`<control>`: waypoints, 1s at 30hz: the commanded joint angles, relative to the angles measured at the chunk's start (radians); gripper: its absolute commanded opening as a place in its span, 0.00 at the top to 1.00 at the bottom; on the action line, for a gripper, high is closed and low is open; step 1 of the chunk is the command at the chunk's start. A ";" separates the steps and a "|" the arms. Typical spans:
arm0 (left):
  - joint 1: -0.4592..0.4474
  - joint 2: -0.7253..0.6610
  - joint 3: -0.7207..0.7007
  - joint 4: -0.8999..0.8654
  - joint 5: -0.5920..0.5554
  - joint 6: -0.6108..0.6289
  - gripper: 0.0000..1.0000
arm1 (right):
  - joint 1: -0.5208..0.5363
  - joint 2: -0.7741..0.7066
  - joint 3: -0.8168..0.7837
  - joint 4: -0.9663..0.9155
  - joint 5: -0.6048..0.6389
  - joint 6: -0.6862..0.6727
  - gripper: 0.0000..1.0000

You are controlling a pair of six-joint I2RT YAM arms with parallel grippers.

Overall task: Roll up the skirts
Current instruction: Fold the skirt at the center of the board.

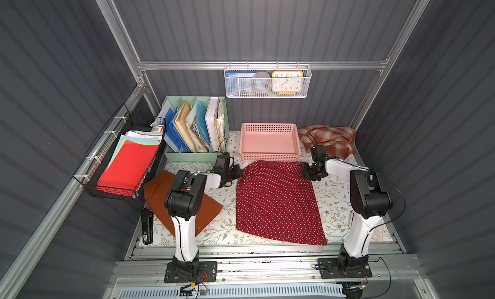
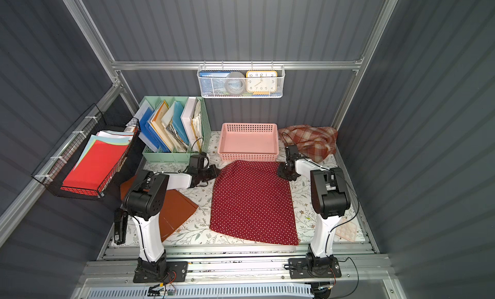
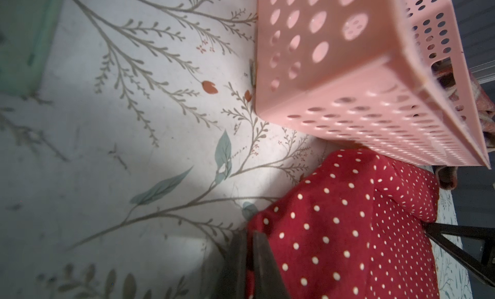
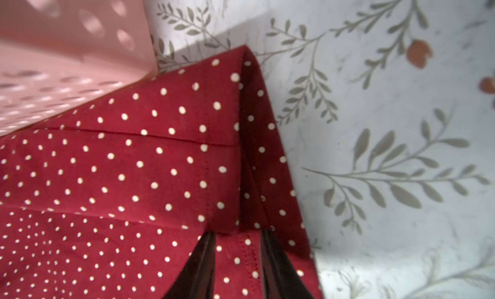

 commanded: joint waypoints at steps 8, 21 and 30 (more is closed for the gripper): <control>0.003 0.028 0.014 -0.013 0.015 0.022 1.00 | 0.002 0.002 0.048 0.006 0.030 -0.020 0.66; 0.003 0.033 0.014 -0.015 0.014 0.027 1.00 | -0.001 0.025 0.069 0.026 0.015 -0.038 0.70; 0.003 0.033 0.014 -0.018 0.015 0.029 1.00 | 0.000 0.013 0.058 0.069 0.013 -0.044 0.97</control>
